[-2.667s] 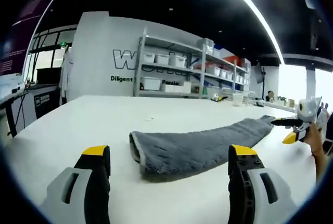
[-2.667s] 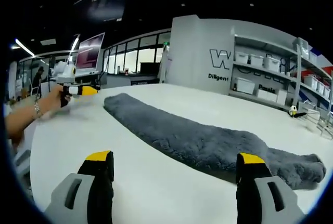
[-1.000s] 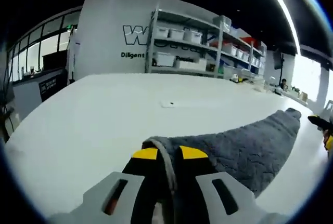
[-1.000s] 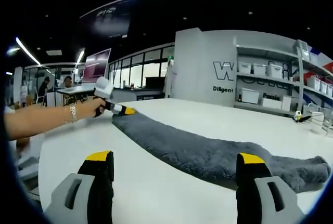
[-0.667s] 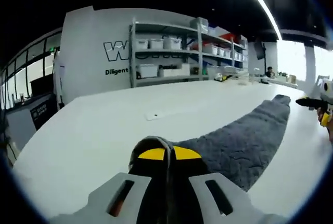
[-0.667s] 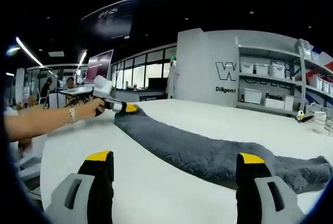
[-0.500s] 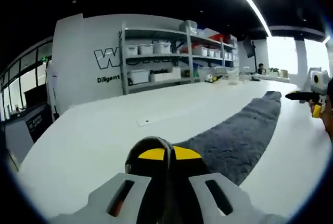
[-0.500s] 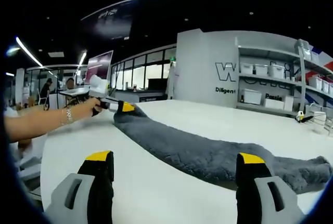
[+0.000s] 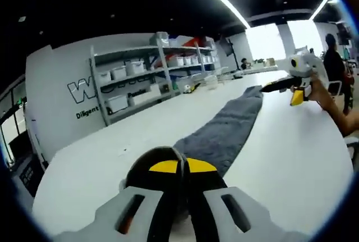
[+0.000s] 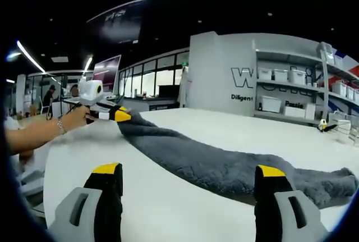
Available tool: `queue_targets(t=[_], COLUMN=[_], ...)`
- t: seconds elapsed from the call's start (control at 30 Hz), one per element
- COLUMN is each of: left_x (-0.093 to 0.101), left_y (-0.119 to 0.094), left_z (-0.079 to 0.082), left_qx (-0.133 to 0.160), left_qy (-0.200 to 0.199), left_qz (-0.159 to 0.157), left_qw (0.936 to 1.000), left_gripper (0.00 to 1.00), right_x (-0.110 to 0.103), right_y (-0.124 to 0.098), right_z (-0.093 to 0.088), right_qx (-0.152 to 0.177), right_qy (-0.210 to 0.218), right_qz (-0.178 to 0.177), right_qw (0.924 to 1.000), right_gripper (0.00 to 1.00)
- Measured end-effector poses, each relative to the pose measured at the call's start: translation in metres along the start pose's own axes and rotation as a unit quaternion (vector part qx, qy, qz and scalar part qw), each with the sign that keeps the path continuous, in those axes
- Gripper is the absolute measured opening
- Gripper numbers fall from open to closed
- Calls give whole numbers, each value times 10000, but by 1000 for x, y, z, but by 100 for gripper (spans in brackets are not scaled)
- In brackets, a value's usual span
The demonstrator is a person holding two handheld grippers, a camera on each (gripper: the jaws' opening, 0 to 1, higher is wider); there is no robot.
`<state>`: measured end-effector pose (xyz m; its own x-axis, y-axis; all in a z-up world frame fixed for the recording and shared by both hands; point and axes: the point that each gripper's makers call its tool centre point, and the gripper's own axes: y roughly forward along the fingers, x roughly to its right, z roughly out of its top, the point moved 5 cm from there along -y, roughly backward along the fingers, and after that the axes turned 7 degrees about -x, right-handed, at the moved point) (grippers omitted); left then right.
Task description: Open the folded towel by lifting each exposed corner and separating the folded layers until the towel lies flat within the target outline without major curled edges
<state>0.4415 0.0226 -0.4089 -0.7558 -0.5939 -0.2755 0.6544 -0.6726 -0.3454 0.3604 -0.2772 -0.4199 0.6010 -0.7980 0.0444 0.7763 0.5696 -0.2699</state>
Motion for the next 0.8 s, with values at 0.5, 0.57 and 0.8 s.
queue_targets(t=[0.5, 0.57, 0.8], left_x=[46, 43, 45], left_y=[4, 4, 1], left_z=[-37, -42, -44], left_qx=[-685, -811, -619], left_qy=[570, 572, 329], left_qz=[-669, -598, -630], left_qw=[9938, 9933, 9955], left_gripper=[3, 4, 12], right_x=[0, -1, -1], right_y=[2, 2, 2], right_z=[-1, -1, -2], right_qx=[-48, -44, -46], right_qy=[-12, -21, 12], right_qz=[-5, 3, -2], right_qw=[10000, 10000, 10000], right_gripper=[99, 99, 99])
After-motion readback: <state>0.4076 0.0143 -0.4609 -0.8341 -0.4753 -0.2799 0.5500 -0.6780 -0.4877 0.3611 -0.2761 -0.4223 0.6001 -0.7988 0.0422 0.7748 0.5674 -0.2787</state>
